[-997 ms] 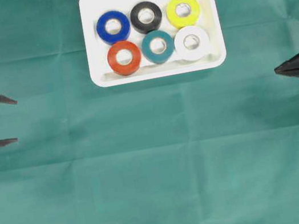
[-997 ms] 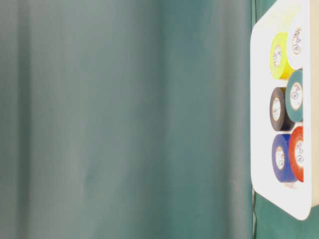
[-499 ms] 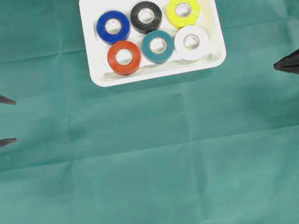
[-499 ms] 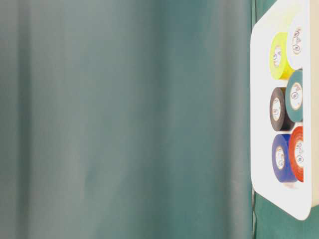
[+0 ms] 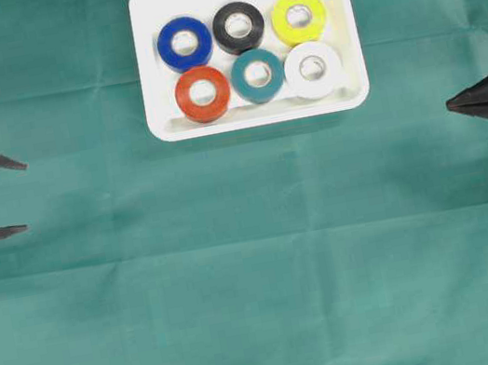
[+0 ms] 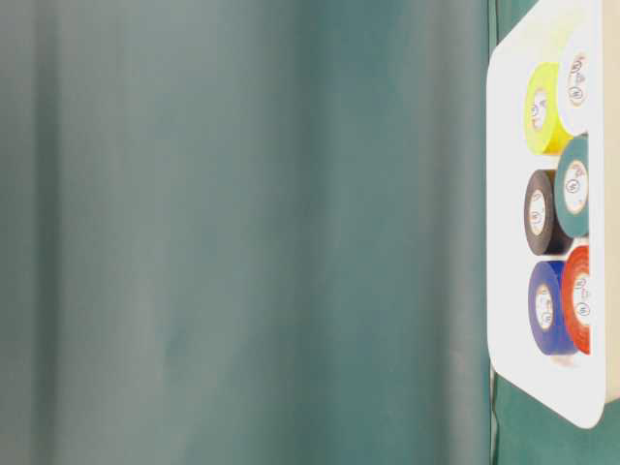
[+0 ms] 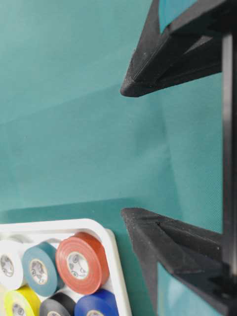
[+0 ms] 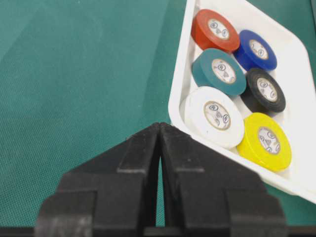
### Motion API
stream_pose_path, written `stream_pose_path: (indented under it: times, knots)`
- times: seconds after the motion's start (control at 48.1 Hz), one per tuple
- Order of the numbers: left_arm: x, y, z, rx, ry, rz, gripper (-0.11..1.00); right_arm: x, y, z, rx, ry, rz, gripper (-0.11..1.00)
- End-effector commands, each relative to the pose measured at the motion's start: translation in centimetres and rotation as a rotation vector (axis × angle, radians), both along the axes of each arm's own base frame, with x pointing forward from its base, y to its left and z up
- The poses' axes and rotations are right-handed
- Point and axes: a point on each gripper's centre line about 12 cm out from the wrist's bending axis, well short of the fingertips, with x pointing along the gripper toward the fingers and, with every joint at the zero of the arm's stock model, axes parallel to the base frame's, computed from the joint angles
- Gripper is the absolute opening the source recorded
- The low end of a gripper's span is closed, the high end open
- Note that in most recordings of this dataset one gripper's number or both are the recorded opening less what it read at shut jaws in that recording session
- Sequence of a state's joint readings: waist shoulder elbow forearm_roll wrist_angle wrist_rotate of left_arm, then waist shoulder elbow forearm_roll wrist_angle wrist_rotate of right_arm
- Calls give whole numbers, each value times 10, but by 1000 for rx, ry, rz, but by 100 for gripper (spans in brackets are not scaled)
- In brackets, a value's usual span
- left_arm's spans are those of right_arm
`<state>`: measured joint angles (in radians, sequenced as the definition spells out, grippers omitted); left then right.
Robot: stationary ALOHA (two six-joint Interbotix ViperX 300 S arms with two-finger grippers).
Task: Put the tape into the white case with the left arm.
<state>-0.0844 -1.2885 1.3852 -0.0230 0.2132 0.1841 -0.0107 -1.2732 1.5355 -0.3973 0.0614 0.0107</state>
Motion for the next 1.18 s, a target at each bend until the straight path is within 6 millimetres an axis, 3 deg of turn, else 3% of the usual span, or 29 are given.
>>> stream_pose_path:
  times: [0.0, 0.956, 1.163]
  knots:
    - [2, 0, 4, -3, -12, 3, 91, 4, 0, 11, 1, -25, 3, -9]
    - [2, 0, 4, -3, -12, 3, 91, 4, 0, 13, 1, -30, 2, -9]
    - [1, 0, -4, -2, -3, 4, 91, 4, 0, 12, 1, -28, 2, -9]
